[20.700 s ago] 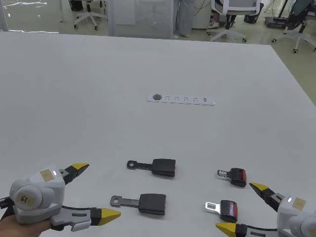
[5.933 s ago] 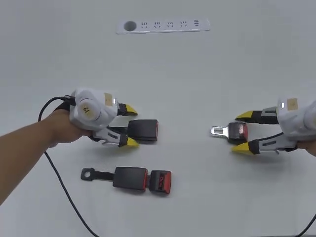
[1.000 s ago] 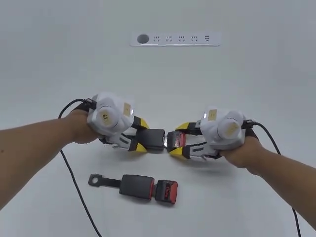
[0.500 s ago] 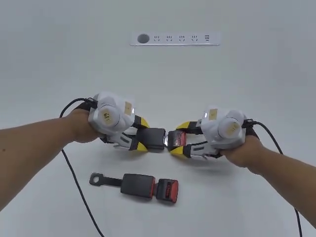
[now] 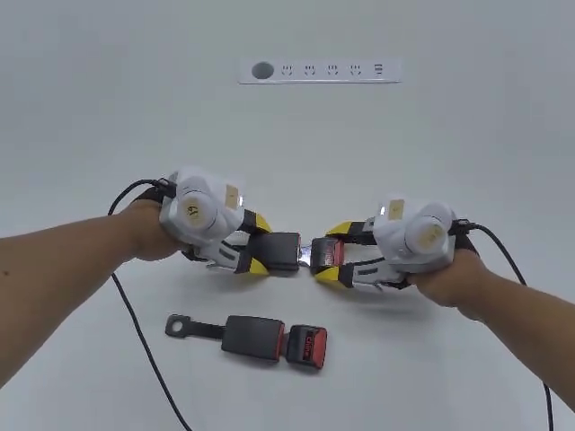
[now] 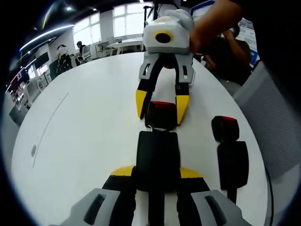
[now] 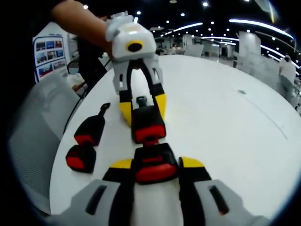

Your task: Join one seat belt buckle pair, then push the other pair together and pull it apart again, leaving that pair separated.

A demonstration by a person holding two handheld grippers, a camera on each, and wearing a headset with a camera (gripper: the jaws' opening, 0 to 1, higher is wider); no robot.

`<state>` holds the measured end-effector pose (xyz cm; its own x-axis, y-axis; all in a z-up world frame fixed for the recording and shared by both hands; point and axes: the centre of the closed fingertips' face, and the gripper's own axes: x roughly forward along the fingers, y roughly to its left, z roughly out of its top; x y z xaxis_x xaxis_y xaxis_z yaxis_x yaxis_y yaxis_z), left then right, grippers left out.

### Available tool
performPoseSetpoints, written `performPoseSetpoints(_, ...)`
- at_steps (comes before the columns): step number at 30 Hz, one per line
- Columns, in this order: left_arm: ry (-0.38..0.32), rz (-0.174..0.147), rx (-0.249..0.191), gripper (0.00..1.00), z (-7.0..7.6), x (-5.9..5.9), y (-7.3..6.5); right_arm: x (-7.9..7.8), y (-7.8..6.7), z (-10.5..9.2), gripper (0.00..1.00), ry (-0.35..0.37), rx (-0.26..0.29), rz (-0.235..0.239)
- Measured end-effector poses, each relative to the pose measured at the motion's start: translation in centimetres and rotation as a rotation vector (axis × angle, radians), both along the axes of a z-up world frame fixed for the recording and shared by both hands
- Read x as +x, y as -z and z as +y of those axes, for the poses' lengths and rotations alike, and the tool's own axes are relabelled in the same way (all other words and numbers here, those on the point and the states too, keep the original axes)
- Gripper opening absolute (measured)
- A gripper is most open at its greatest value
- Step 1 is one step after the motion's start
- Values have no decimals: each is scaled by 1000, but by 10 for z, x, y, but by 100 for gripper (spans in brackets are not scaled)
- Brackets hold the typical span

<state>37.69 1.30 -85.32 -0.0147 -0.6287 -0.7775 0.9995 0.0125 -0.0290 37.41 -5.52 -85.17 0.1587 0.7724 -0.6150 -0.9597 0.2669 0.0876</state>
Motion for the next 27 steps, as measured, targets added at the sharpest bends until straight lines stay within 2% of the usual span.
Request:
performPoseSetpoints(11, -8, 9, -5, 34, -3, -3, -4, 0, 0, -5, 37, -24, -11, -10)
performPoseSetpoints(20, -12, 11, -9, 34, -4, -4, -6, -1, 0, -20, 37, -37, -9, -6)
performPoseSetpoints(27, -5, 16, -6, 34, -4, -5, -6, -1, 0, -40, 37, -31, -15, -5)
